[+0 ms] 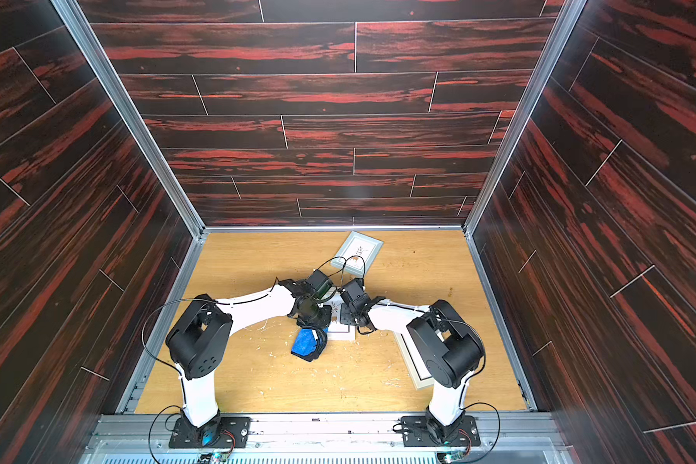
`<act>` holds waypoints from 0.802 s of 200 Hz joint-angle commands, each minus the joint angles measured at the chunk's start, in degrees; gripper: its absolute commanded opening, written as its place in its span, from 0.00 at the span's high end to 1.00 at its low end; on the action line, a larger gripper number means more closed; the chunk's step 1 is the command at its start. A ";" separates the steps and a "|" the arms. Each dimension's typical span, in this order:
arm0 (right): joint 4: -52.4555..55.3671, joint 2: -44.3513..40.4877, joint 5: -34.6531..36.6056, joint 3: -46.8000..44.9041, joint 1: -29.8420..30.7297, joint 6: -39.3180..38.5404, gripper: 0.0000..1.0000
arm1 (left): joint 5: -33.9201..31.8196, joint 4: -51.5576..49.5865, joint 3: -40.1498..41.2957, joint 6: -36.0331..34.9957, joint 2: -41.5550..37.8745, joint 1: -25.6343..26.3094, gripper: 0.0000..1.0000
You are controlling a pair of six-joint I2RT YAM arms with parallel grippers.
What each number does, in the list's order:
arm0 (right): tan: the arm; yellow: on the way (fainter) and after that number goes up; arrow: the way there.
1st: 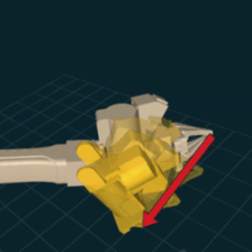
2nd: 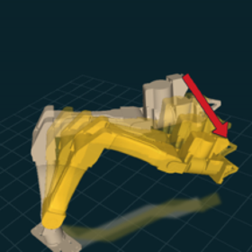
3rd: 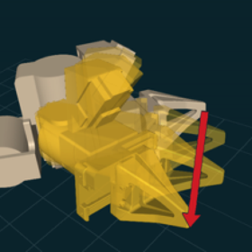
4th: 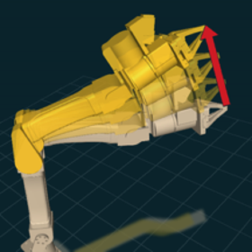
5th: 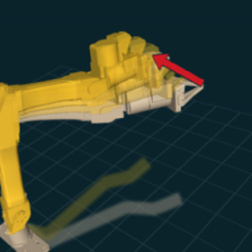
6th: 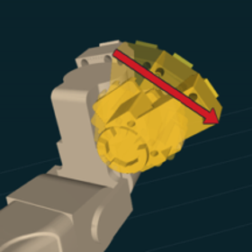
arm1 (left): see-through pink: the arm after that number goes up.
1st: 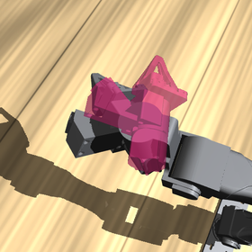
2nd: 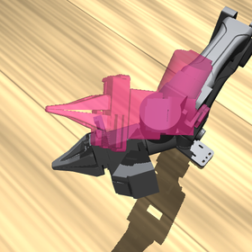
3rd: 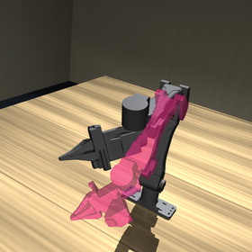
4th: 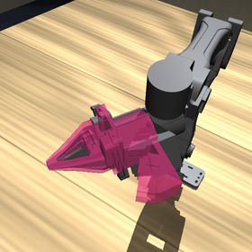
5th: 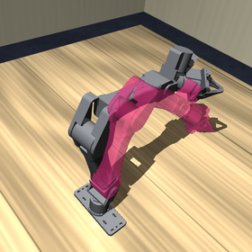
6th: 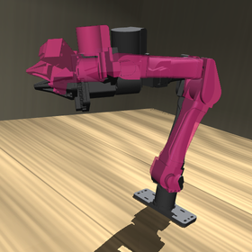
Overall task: Wipe the picture frame with a cloth
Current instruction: Wipe the dirt from the picture frame.
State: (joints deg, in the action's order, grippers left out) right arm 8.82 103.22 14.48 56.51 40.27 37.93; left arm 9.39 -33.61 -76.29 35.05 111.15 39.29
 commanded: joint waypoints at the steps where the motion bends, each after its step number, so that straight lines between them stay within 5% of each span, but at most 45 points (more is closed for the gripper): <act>1: 5.06 1.62 1.01 -0.21 0.07 -0.32 0.99 | 0.50 2.20 -3.65 0.93 2.45 -2.76 1.00; 40: 5.85 0.91 1.85 -0.08 0.07 -0.25 0.99 | -1.66 -1.28 -11.86 0.53 6.83 -5.35 1.00; 100: 6.12 1.28 1.69 0.41 0.04 -0.47 0.99 | -0.60 2.00 -2.44 1.94 0.81 -2.99 1.00; 160: 6.30 1.13 1.53 1.12 0.07 -0.14 0.99 | 5.76 7.59 -17.62 5.06 12.92 -6.59 1.00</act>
State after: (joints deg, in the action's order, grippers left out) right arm 10.37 103.22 14.61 57.28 40.27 37.95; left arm 11.99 -29.74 -89.25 37.50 119.57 33.23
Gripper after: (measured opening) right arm 0.264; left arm 0.110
